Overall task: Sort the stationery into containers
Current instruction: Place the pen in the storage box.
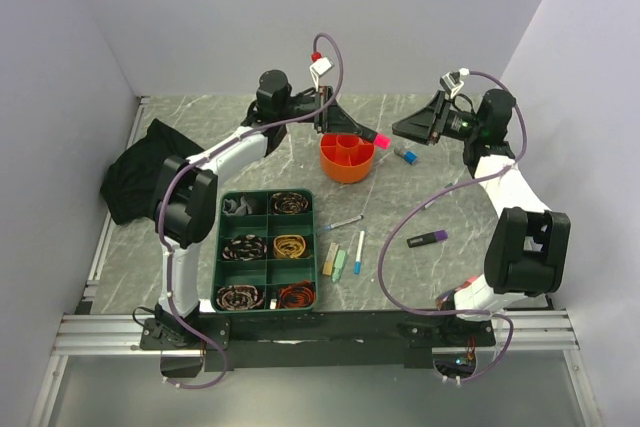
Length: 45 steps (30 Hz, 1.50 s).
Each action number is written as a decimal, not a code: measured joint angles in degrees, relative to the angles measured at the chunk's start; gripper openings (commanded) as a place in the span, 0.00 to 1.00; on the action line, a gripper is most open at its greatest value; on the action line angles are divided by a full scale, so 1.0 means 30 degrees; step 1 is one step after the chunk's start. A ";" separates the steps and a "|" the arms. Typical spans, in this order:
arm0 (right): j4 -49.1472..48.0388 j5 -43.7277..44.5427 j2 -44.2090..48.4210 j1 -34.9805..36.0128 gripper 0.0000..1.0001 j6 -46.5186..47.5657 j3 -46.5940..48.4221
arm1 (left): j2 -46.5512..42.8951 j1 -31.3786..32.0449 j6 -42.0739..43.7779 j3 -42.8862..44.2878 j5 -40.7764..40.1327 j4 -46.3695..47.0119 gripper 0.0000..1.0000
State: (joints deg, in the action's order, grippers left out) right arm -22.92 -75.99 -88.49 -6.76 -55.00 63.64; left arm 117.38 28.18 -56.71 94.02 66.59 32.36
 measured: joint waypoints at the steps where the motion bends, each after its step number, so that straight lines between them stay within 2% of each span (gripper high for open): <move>1: 0.0313 0.0007 0.0000 0.0000 0.53 0.0386 0.0007 | 0.0000 -0.0029 -0.0044 0.0000 0.0007 0.0044 0.01; 8: 0.2098 0.0007 0.0000 0.0342 0.53 0.2310 0.0036 | 0.0153 -0.0036 -0.0444 0.0364 0.0066 0.0430 0.01; 15: 0.2208 -0.0007 -0.0270 0.0976 0.51 0.2506 0.0153 | 0.0219 -0.0022 -0.0554 0.0495 0.0066 0.0685 0.01; 21: 0.1887 -0.0051 -0.0379 0.1428 0.39 0.2288 0.0415 | 0.0291 -0.0022 -0.0568 0.0503 0.0073 0.0860 0.01; 27: 0.1545 -0.0066 -0.0561 0.1559 0.33 0.1996 0.0423 | 0.0699 -0.0029 -0.0896 0.0787 0.0197 0.1115 0.01; 34: 0.1486 -0.0240 -0.0583 0.1588 0.15 0.2062 0.0423 | 0.0962 -0.0066 -0.1362 0.1035 0.0525 0.1406 0.01; 35: 0.1486 -0.0240 -0.0583 0.1588 0.11 0.2076 0.0423 | 0.1064 -0.0066 -0.1421 0.1107 0.0583 0.1486 0.12; 37: 0.1530 -0.0226 -0.0583 0.1581 0.07 0.2157 0.0423 | 0.1231 -0.0080 -0.1559 0.1188 0.0670 0.1603 0.46; 38: 0.1617 -0.0226 -0.0583 0.1581 0.05 0.2164 0.0423 | 0.1282 -0.0095 -0.1559 0.1209 0.0692 0.1617 0.74; 41: 0.3009 -0.0495 -0.0583 0.1661 0.04 0.2900 0.1093 | 0.1508 -0.0219 -0.1129 0.1239 -0.0044 0.1151 0.99; 45: 0.7380 0.0219 -0.0590 0.1625 0.03 0.6171 0.4102 | 0.1741 -0.0772 -0.0117 0.1239 -0.0546 -0.0117 0.99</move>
State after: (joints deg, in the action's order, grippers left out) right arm -0.78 -75.33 -90.26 -1.89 -36.49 75.94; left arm 122.61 25.87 -57.06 97.73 64.95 32.01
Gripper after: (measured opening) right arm 0.276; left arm 0.990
